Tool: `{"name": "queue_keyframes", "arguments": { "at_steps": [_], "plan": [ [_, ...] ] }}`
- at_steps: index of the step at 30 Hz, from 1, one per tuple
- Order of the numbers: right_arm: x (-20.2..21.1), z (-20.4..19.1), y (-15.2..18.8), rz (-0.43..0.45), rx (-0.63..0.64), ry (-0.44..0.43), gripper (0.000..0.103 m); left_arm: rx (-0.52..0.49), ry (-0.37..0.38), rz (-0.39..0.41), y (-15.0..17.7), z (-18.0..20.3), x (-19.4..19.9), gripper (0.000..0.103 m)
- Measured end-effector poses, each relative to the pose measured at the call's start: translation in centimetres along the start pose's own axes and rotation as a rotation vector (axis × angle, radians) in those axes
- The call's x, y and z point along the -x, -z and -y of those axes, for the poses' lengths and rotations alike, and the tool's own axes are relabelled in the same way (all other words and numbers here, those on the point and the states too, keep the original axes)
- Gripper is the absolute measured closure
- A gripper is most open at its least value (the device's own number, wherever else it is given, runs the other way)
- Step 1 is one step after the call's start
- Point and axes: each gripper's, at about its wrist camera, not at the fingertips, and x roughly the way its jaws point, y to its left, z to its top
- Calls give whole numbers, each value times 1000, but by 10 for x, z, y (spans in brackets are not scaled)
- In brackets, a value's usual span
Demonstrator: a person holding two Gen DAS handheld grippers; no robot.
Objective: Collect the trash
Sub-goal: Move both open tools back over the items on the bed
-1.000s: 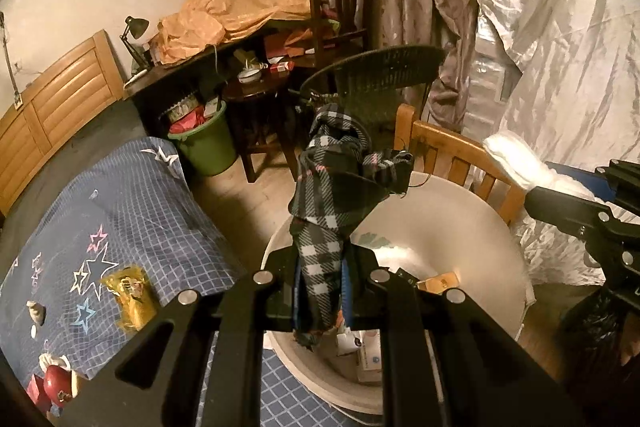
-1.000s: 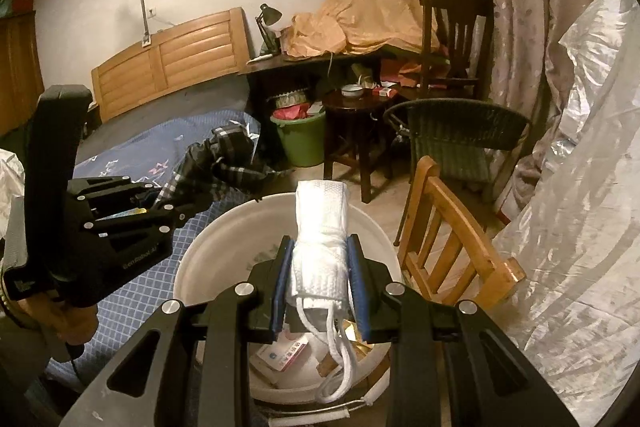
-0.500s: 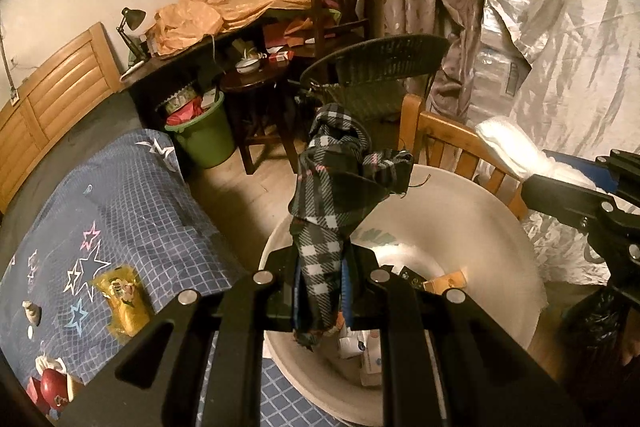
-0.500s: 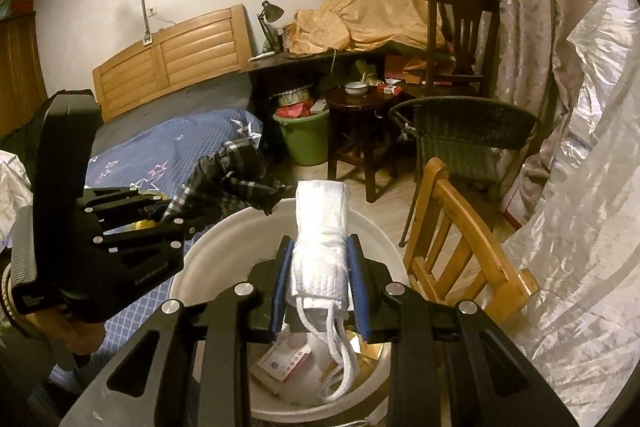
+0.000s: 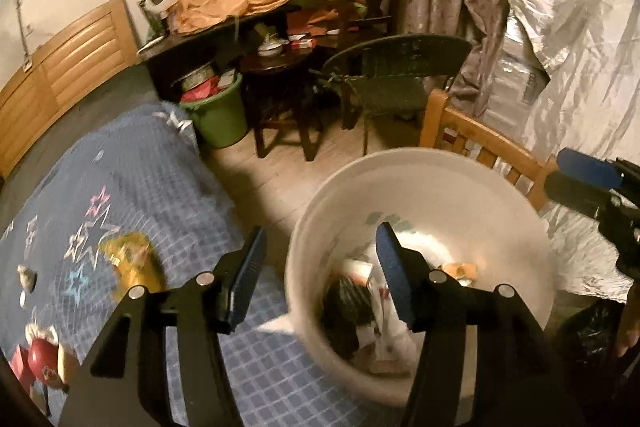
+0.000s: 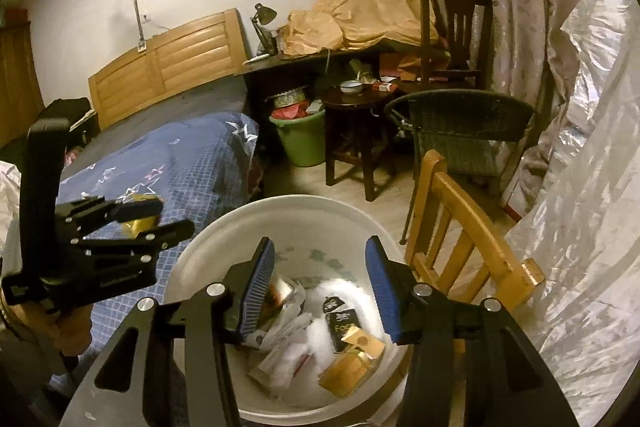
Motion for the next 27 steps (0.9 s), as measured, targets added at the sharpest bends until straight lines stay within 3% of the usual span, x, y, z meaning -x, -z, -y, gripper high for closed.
{"name": "queue_keyframes", "arguments": {
  "at_steps": [4, 11, 22, 27],
  "plan": [
    [1, -18, 2, 14, 14, -32, 54, 38, -24, -24, 25, -24, 10, 45],
    [-8, -85, 16, 6, 50, -141, 54, 120, -80, -43, 75, -82, 43, 39],
    [-59, -252, 66, -168, 135, -398, 54, 302, -256, -48, 152, -217, 117, 34],
    [-71, -317, 88, -218, 171, -475, 52, 392, -346, -52, 164, -292, 143, 33]
  ]
}}
